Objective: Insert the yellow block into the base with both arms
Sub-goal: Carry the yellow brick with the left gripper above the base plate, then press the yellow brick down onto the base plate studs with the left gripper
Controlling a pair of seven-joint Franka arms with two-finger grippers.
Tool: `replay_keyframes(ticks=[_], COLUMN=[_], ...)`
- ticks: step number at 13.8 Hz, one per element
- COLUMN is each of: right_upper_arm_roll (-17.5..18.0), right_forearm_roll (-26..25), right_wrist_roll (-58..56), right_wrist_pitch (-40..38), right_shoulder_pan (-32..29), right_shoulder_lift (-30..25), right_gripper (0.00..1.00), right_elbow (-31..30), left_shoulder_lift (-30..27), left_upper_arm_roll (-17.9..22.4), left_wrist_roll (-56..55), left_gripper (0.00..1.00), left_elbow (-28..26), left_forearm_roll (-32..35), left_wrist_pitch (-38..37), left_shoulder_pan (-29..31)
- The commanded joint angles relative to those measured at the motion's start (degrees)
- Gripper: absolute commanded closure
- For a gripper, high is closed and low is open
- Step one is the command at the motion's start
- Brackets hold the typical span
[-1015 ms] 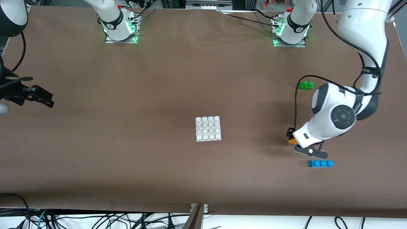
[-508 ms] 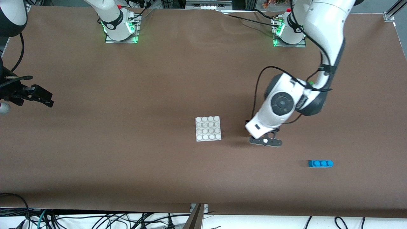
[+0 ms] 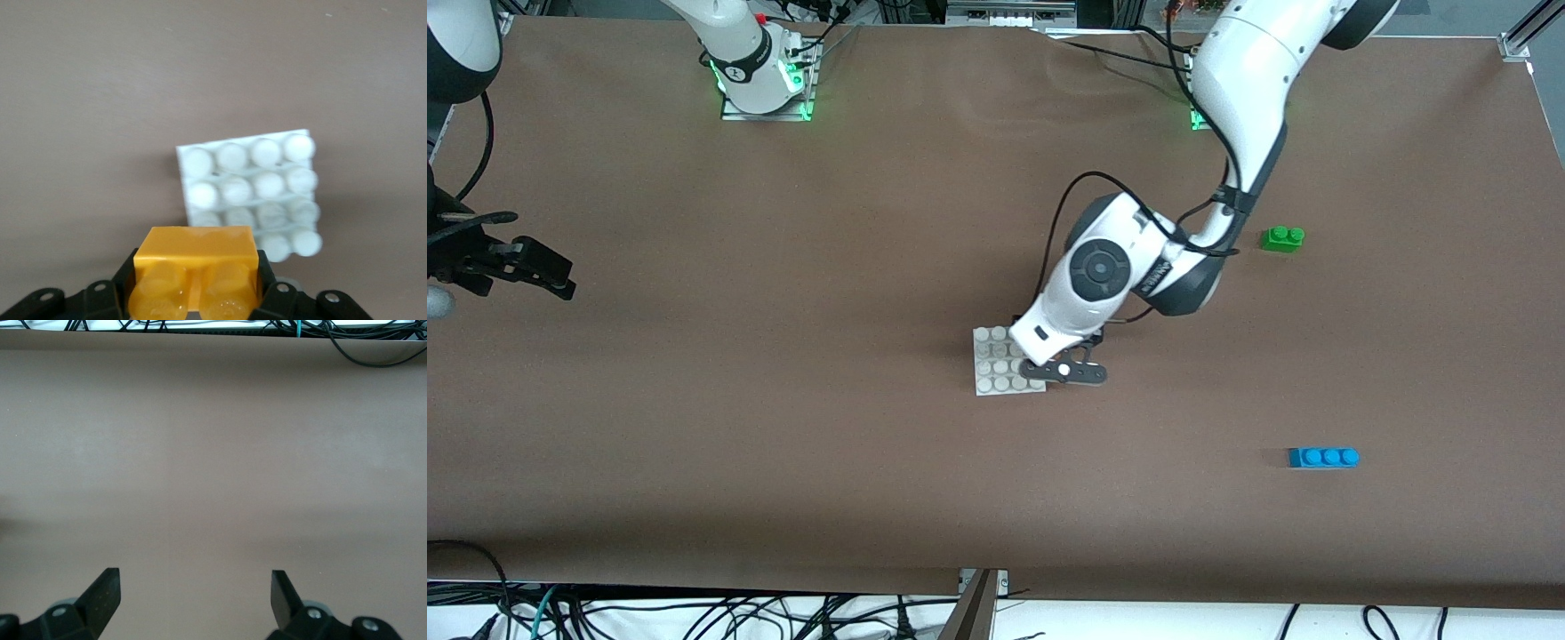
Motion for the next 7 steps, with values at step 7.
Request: replay_keyframes(ticks=[7], right_upper_arm_roll=[0.5], right_forearm_roll=[-0.2], right_wrist_roll=[-0.8], right_wrist_pitch=[0.3], right_shoulder_pan=[-1.5], right_shoulder_lift=[-0.6], right_gripper=[0.00], right_elbow=[-0.9], left_shoulder_lift=[8.4], left_upper_arm_roll=[2.8], left_wrist_roll=[-4.6], left_gripper=[0.66], left_elbow=[7.8], left_forearm_roll=[0.0], left_wrist_pitch=[3.4], left_shoulder_pan=[-6.2])
